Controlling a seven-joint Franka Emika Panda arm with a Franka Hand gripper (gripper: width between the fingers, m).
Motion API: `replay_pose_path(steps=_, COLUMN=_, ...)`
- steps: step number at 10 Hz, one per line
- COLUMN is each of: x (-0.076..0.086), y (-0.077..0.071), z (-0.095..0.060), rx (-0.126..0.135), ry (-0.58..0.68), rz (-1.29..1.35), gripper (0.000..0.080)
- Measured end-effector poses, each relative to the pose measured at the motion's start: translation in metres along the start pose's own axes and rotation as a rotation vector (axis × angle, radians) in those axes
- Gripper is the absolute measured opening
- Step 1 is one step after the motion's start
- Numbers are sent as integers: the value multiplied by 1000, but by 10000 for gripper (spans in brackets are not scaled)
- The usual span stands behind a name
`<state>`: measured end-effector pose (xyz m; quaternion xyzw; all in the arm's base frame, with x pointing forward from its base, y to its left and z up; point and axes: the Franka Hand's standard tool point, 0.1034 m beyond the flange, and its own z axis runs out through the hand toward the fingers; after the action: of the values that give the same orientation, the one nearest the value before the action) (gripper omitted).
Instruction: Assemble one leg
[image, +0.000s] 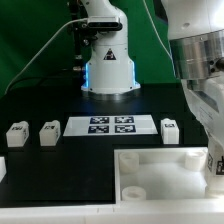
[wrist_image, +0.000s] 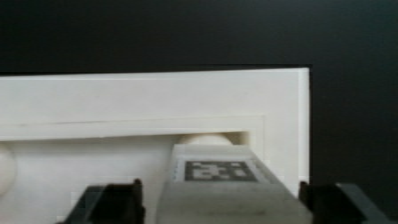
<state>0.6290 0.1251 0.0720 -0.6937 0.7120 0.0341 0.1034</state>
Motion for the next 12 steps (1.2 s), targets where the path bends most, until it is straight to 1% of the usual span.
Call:
replay_pose_path(steps=1, x=2, y=0, z=0, rx=-4, ry=8, rz=-125, gripper=536)
replay_pose_path(steps=2, x=5, y=0, z=-1, rx=-9, ry=13, rz=-336, gripper=628)
replay_pose_path(steps=3, x=6, y=-1, z=-1, rx=-18, ry=23, rz=-497, gripper=643)
replay_pose_path(steps=4, x=6, y=-1, z=-1, rx=-33, ry=35, rz=-646, gripper=643)
replay_pose_path(steps=6, x=8, y=-1, z=-1, rx=-38, ry=34, rz=-838, gripper=648)
replay_pose_path(steps=7, x=8, y=1, z=-1, rx=-62, ry=36, rz=-977, gripper=649)
replay_pose_path(steps=8, x=6, y=0, z=-4, rx=-124, ry=45, rz=-1146, gripper=649)
replay_pose_path(steps=9, x=3, y=-4, z=-6, rx=-149, ry=61, rz=-1269, gripper=649)
replay_pose_path(steps=10, x=4, y=-5, z=-5, rx=-138, ry=63, rz=-1274, gripper=649)
replay_pose_path(steps=11, x=4, y=-4, z=-5, rx=-137, ry=64, rz=-1235, gripper=556)
replay_pose_path(steps=12, x=4, y=-4, z=-5, rx=-137, ry=64, rz=-1240, gripper=374)
